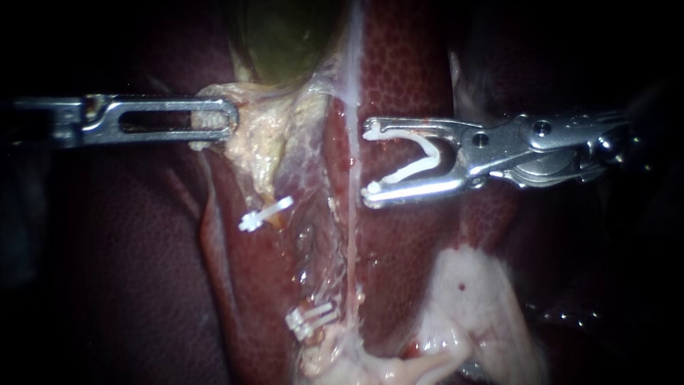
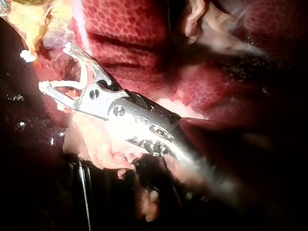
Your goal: Clipping first clip right tube
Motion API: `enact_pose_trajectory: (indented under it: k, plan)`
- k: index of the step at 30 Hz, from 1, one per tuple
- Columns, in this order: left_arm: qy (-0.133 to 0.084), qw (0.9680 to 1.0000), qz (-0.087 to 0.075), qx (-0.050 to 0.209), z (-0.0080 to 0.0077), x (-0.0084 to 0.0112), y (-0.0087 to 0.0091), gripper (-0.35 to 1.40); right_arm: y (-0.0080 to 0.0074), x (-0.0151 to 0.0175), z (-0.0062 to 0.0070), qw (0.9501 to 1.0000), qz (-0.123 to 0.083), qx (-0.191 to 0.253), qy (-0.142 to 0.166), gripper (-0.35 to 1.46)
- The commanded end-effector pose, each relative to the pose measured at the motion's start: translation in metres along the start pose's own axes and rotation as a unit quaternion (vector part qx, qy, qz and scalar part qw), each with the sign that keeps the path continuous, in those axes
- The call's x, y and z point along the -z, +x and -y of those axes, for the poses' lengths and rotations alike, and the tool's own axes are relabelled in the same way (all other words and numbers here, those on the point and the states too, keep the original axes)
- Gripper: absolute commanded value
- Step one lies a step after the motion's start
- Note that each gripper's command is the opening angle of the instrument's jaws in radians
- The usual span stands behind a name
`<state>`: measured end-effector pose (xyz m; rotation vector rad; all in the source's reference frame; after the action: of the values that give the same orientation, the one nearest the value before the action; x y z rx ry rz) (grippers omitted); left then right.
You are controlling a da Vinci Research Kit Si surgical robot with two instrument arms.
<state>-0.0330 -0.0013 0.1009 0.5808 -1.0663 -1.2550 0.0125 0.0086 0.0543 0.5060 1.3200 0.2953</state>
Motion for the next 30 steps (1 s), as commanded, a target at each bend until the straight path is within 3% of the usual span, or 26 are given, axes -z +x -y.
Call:
enact_pose_trajectory:
  k: [1,6,11,22,30]
  plan:
    - [0.0,1.0,0.0,-0.001,0.0,0.0,0.0,-0.35,0.0,0.0,0.0,1.0,0.0,0.0,0.0,0.58]
    - [-0.001,1.0,0.0,-0.001,0.0,0.0001,0.0,-0.35,-0.0005,-0.0001,0.0002,1.0,0.0,0.002,0.0,0.58]
    - [-0.001,1.0,0.0,-0.001,-0.0001,0.0002,0.0,-0.35,-0.0025,-0.0002,0.0006,0.9999,0.011,0.008,0.005,0.57]
    - [-0.002,1.0,0.0,0.0,-0.0004,0.0005,-0.0001,-0.35,-0.0098,-0.0021,0.0011,0.9975,0.059,-0.025,0.031,0.56]
    - [-0.003,1.0,0.001,0.0,-0.0005,0.0007,-0.0002,-0.35,-0.0143,-0.0038,0.0018,0.9947,0.082,-0.043,0.044,0.53]
